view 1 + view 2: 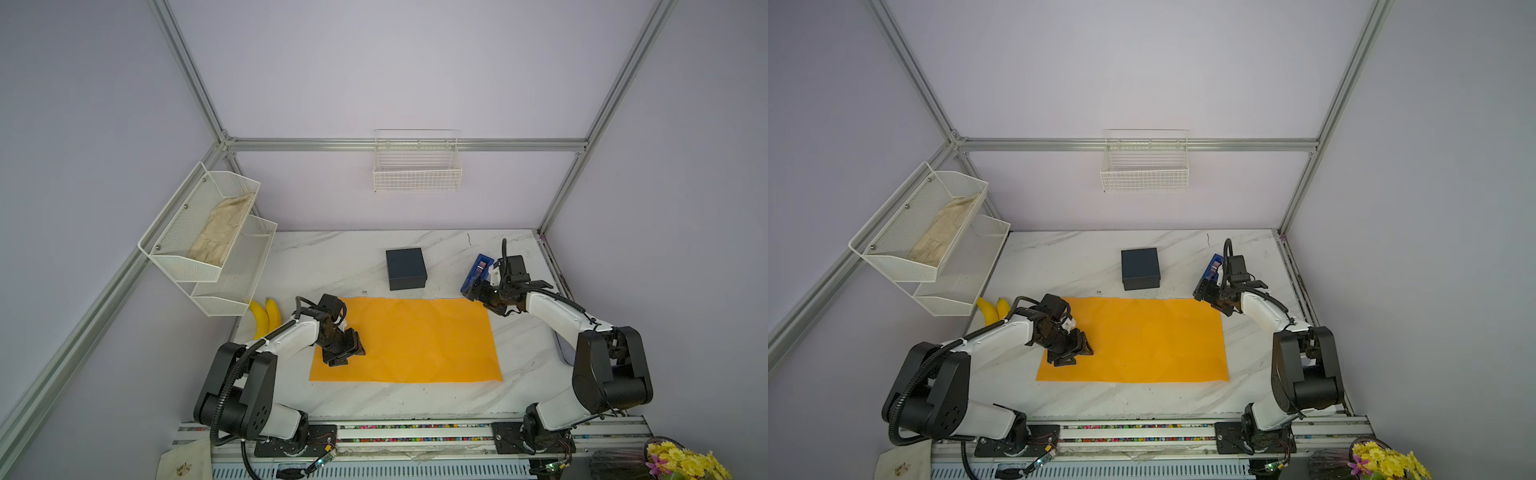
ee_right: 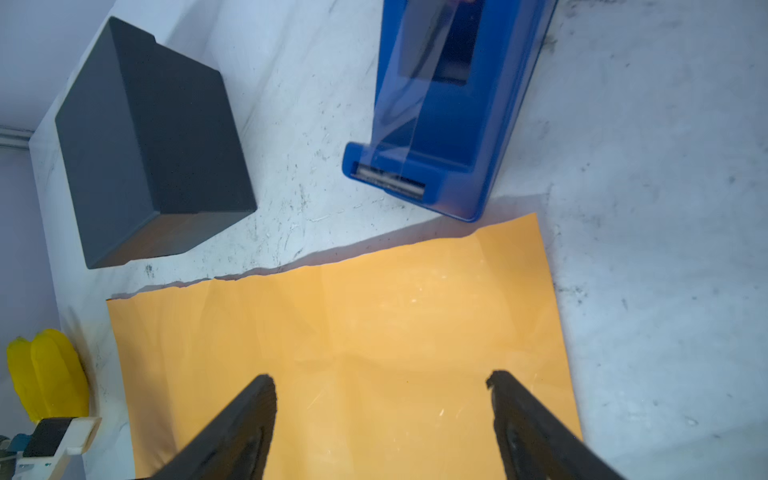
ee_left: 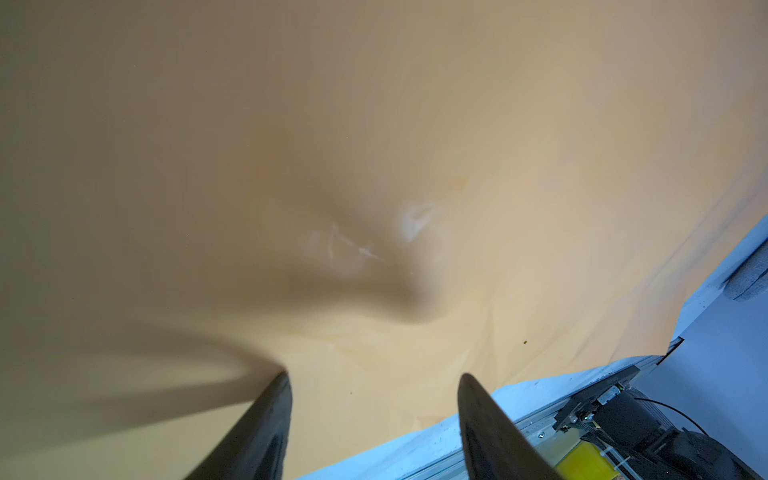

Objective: Wrap the gift box in paper

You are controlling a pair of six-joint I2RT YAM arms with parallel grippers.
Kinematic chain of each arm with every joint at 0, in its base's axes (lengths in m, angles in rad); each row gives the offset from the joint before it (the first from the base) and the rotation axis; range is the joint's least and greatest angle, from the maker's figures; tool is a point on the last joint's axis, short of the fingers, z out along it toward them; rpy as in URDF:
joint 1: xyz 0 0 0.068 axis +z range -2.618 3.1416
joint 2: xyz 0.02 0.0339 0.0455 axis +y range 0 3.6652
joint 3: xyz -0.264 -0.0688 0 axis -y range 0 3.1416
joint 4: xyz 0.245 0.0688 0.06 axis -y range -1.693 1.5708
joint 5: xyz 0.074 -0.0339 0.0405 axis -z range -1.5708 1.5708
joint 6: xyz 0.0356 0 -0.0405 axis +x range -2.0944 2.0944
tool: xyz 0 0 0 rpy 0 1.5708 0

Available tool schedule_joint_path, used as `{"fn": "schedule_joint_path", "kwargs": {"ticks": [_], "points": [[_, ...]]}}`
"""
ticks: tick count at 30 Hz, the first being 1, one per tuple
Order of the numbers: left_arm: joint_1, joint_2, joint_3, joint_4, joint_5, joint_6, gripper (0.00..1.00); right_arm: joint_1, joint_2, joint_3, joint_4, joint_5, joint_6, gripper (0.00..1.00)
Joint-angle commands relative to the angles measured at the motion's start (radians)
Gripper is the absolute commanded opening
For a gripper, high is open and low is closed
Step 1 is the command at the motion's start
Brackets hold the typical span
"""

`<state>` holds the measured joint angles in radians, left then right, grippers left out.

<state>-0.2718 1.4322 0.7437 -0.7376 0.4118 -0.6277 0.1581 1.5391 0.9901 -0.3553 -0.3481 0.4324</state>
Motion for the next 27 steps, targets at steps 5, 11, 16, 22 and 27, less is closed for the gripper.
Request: {"fn": "schedule_joint_path", "kwargs": {"ticks": [5, 11, 16, 22, 27], "points": [[-0.004, -0.039, 0.153, -0.046, 0.002, 0.014, 0.63, 0.007, 0.025, 0.05, 0.117, -0.181, 0.032, 0.81], [0.001, 0.051, 0.359, -0.051, -0.017, 0.051, 0.64, 0.04, 0.214, 0.235, 0.165, -0.254, 0.033, 0.8], [0.011, 0.206, 0.565, -0.051, -0.006, 0.093, 0.63, 0.082, 0.417, 0.464, 0.138, -0.268, 0.015, 0.72], [0.022, 0.385, 0.811, -0.052, 0.011, 0.129, 0.63, 0.116, 0.603, 0.678, 0.074, -0.269, -0.004, 0.54], [0.035, 0.5, 0.953, -0.052, 0.026, 0.143, 0.63, 0.116, 0.636, 0.691, 0.099, -0.299, 0.003, 0.41]]}}
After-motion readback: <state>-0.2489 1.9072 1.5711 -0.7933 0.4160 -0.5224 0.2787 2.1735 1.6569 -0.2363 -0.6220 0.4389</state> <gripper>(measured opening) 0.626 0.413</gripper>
